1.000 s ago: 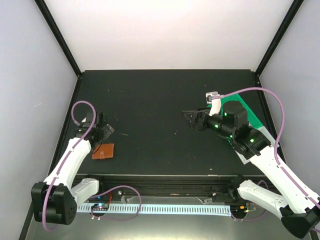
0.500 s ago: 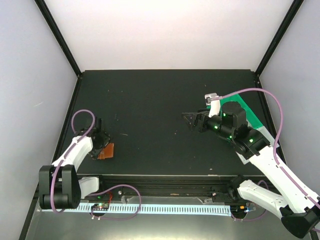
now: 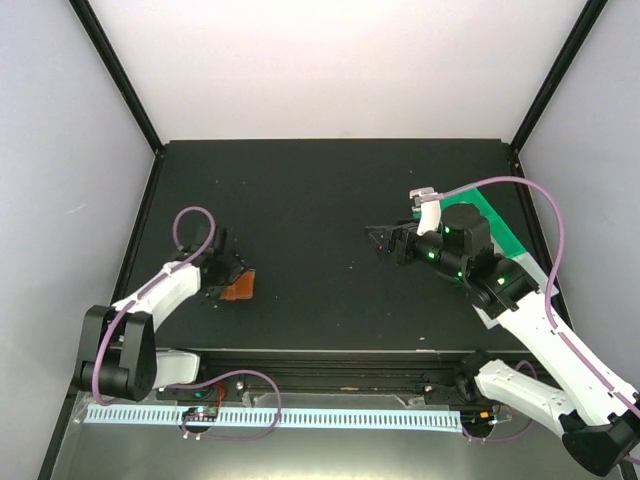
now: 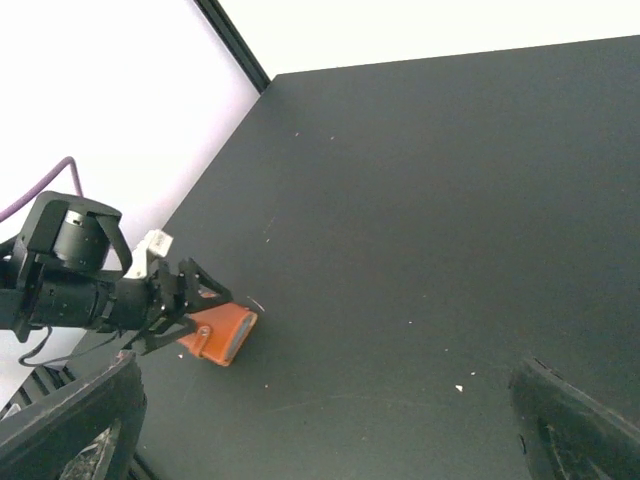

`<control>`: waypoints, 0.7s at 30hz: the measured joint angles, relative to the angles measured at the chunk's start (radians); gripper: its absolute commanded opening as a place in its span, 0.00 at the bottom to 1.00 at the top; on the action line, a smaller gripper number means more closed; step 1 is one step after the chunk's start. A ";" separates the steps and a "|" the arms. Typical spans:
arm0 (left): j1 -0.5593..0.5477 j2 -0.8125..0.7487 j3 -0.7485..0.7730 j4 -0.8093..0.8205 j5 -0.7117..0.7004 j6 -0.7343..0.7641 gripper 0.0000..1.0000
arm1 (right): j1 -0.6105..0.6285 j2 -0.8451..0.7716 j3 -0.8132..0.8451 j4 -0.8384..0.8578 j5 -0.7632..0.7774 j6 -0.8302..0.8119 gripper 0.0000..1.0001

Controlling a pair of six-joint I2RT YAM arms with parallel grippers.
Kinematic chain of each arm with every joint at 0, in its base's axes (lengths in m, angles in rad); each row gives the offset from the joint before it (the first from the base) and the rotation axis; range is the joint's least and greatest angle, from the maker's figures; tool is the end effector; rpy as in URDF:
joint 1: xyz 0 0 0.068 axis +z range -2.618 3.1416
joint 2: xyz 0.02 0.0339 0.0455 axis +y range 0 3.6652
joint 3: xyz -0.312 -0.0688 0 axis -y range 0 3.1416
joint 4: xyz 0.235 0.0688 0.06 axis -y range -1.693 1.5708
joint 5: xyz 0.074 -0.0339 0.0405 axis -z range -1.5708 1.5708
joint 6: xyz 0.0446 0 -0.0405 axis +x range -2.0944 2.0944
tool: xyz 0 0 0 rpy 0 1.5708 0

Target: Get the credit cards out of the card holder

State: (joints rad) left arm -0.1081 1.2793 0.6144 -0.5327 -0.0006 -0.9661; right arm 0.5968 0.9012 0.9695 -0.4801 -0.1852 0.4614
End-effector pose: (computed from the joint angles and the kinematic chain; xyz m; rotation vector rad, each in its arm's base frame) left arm 0.1944 -0.0211 0.2041 -1.1682 2.5536 -0.2705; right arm 0.1316 0.0994 0.3869 -0.2665 2.0639 0.8527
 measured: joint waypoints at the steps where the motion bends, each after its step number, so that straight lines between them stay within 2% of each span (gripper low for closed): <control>1: -0.029 0.007 0.004 0.020 0.016 -0.011 0.86 | 0.000 0.000 0.000 0.000 0.001 0.000 1.00; 7: -0.264 0.047 0.026 0.126 0.141 -0.125 0.86 | 0.000 -0.005 -0.012 -0.018 0.008 0.000 1.00; 12: -0.426 0.093 0.088 0.100 0.203 -0.171 0.87 | -0.002 -0.005 -0.017 -0.034 0.027 0.002 1.00; 17: -0.445 0.100 0.175 0.082 0.222 -0.050 0.82 | -0.003 -0.005 -0.031 -0.039 0.027 0.011 1.00; 21: -0.417 0.091 0.178 0.092 0.251 0.093 0.80 | -0.003 -0.005 -0.035 -0.040 0.028 0.012 1.00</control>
State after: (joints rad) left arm -0.5251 1.3705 0.7921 -0.4404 0.2504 -0.8730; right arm 0.5938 0.8959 0.9344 -0.5198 -0.1574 0.4732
